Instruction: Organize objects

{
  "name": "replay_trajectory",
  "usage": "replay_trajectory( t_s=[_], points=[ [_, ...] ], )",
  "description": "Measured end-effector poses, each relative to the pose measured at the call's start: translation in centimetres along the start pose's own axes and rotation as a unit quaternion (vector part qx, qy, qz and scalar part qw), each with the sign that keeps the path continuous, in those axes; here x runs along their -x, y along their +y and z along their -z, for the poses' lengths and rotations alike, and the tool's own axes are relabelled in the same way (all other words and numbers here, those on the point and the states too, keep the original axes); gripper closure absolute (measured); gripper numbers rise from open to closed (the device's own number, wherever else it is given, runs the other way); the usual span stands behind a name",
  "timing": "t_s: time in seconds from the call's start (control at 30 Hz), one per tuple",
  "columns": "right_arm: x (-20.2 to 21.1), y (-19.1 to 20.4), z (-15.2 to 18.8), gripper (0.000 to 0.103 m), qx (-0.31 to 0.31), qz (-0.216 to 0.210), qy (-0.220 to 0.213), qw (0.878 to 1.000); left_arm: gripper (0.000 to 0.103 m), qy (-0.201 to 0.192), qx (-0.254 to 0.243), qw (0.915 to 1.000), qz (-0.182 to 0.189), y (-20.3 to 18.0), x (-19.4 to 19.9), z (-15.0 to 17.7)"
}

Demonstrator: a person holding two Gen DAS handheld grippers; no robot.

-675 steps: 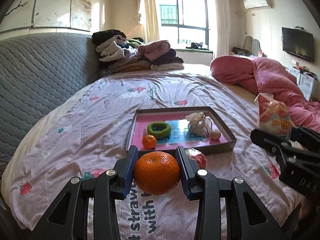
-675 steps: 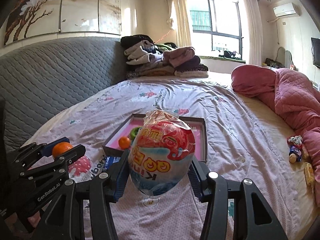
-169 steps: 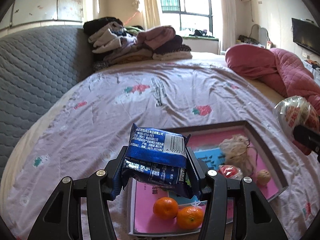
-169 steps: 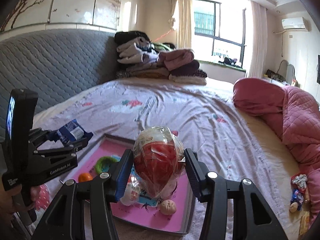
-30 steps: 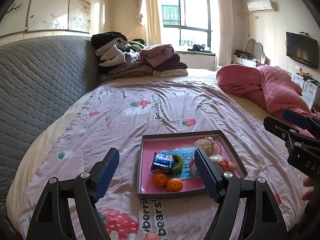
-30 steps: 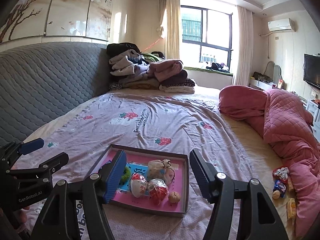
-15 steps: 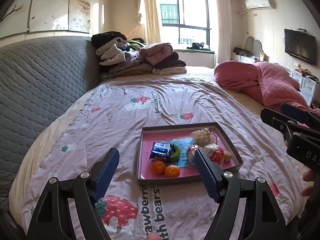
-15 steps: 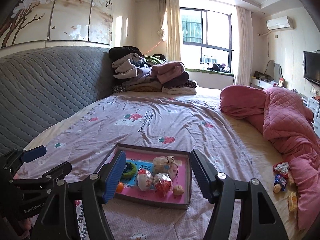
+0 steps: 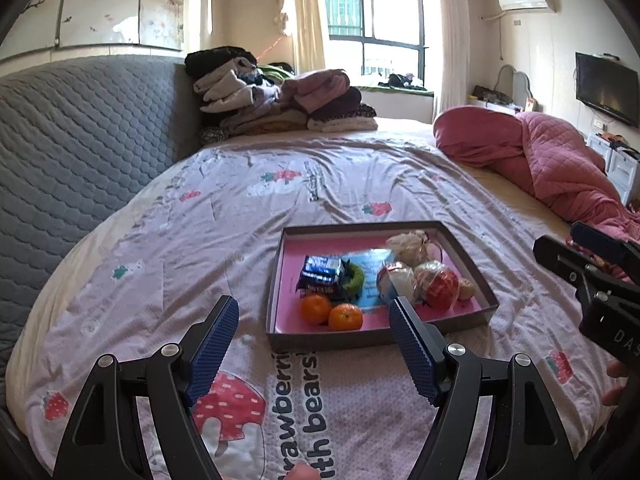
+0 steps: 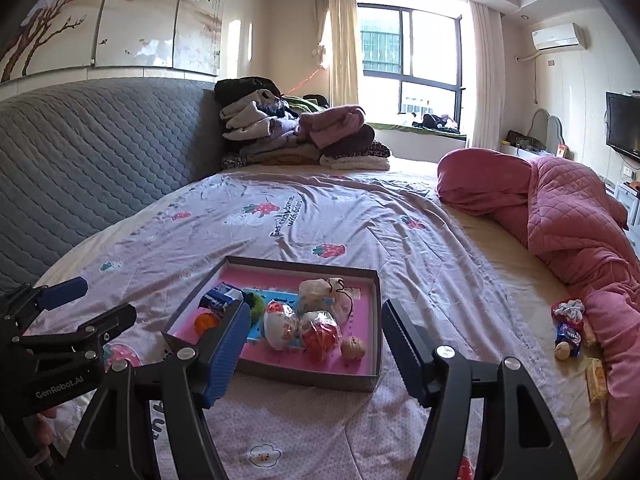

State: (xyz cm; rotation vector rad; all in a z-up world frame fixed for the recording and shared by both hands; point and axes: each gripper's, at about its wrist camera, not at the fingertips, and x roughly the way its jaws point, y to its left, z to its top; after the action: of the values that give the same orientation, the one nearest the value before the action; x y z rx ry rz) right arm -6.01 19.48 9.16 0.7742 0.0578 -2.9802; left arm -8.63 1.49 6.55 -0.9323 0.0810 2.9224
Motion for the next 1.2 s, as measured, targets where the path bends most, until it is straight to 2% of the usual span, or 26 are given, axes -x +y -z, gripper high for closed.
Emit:
replay_trajectory(
  t_s=[0.23, 0.37, 0.5, 0.6, 0.77, 1.2],
  points=[
    [-1.6, 0.2, 1.5, 0.036, 0.0, -0.002, 0.007, 1.0, 0.025, 0.005, 0.014, 0.9999, -0.003, 0.8, -2.2, 1.3],
    [-2.7, 0.3, 2.7, 0.036, 0.006, 0.012, 0.01, 1.0, 0.025, 0.013, 0.016, 0.9998, -0.005, 1.0, -3.5, 2.3],
    [-4.3, 0.3, 4.3, 0.036, 0.004, 0.01, 0.039, 0.999, 0.025, 0.013, 0.012, 0.9998, -0.009, 1.1, -4.4, 3.4],
    [-4.8, 0.3, 5.2, 0.036, 0.004, 0.012, 0.044, 0.999, 0.025, 0.015, 0.013, 0.9998, -0.006, 1.1, -4.9, 4.0],
    [-5.5, 0.3, 6.2, 0.036, 0.002, 0.012, 0.051, 0.999, 0.025, 0.018, 0.023, 0.9996, 0.005, 1.1, -5.6, 5.0],
    [-6.6, -0.3, 8.1, 0.036, -0.011, 0.013, 0.057, 0.998, 0.025, 0.03, 0.025, 0.9992, -0.001, 1.3, -7.5, 6.6]
  ],
)
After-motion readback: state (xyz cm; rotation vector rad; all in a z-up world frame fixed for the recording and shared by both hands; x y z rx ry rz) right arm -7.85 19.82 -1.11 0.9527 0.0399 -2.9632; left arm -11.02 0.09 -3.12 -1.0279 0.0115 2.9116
